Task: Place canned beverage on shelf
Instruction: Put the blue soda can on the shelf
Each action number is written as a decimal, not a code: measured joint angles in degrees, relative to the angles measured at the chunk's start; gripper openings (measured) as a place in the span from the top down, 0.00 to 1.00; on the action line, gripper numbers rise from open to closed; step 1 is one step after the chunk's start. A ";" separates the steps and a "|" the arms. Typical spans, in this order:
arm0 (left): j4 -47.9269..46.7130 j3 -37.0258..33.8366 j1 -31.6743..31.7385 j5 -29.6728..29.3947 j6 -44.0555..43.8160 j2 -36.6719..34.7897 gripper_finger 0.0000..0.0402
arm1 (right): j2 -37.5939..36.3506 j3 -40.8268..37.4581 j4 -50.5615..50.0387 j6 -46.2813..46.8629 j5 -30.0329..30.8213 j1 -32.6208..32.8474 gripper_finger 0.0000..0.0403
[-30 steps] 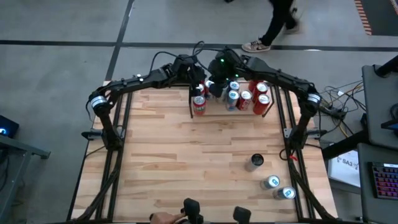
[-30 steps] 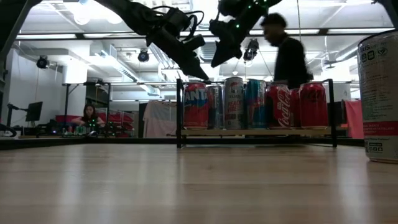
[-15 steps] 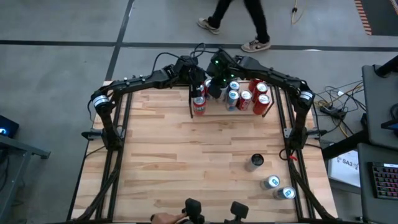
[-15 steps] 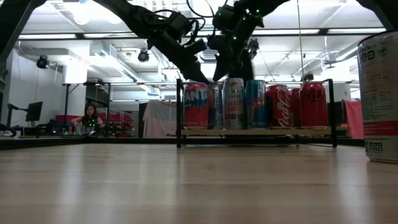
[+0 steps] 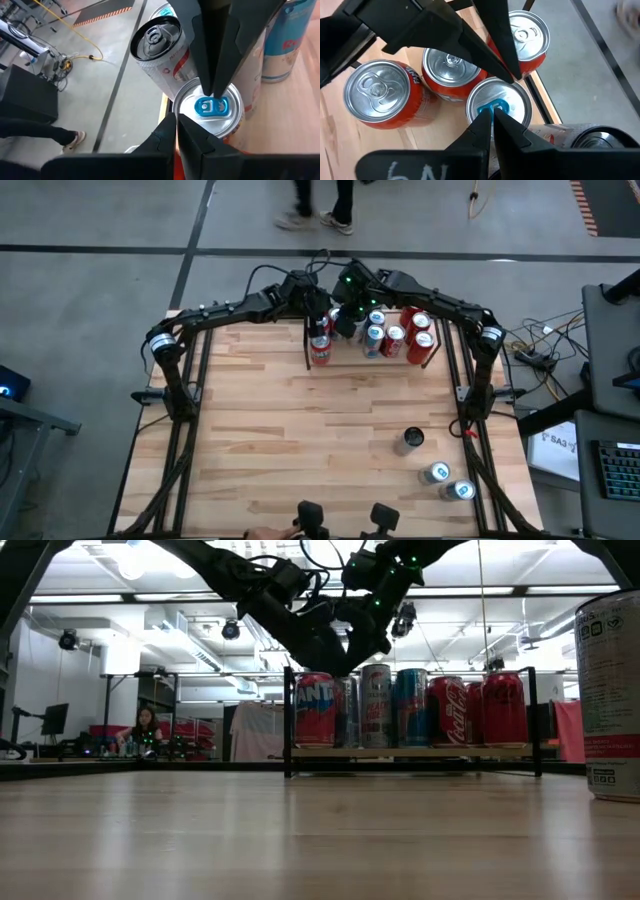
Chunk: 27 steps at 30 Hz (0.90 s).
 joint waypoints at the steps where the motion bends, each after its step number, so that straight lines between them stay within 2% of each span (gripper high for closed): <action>1: -0.22 0.00 0.00 0.06 -0.42 0.00 1.00 | 0.00 0.00 -0.02 -0.02 0.01 0.00 0.98; 13: -3.15 -0.04 -0.30 1.57 -2.52 0.00 1.00 | 0.12 -0.02 -0.03 -0.17 0.17 -0.11 0.98; 27: -4.62 -0.04 -0.84 1.68 -3.60 -0.11 1.00 | 1.84 -0.02 0.57 -1.38 4.76 -0.22 0.98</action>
